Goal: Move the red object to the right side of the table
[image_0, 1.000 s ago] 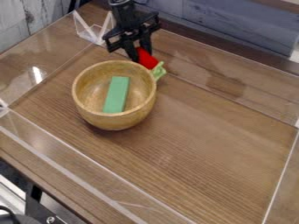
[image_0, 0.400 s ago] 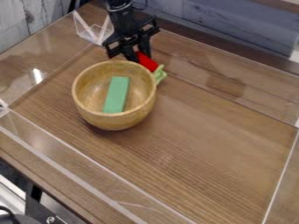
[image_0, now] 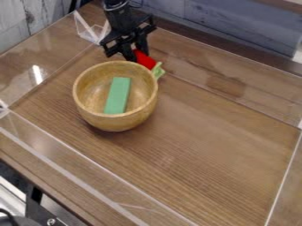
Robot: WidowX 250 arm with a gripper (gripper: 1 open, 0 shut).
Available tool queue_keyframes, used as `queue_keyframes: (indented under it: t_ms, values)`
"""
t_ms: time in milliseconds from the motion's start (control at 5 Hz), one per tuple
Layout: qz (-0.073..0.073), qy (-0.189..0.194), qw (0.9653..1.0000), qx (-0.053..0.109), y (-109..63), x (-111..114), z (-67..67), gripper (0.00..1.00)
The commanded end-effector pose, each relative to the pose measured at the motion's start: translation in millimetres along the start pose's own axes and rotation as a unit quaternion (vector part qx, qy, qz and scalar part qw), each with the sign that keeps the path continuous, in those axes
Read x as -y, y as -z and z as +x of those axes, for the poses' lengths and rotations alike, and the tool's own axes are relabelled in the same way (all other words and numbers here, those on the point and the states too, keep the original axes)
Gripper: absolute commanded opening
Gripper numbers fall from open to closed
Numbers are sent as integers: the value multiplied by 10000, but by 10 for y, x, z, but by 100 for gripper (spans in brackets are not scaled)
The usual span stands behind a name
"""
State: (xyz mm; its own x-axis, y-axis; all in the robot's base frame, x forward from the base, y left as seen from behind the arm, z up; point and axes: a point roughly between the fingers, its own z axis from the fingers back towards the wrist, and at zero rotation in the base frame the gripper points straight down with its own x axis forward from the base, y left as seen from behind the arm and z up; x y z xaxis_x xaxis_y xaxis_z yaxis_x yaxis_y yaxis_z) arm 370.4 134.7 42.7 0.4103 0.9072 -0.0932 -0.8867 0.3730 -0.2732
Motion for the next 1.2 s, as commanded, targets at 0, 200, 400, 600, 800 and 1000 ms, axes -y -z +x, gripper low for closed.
queue_keyframes:
  t_ms: [0,200,400,600,800,1000]
  values:
    - [-375,130,9992,54,-384,107,-43,0]
    - [-618,252,9978,-36,-631,161,-103,0]
    - [-778,582,9951,-203,-692,359,-400,0]
    - [-815,1032,9907,-351,-597,502,-793,0]
    - [-742,1807,9790,-582,-434,619,-1131,0]
    - [-669,2615,9598,-765,-264,674,-1439,0]
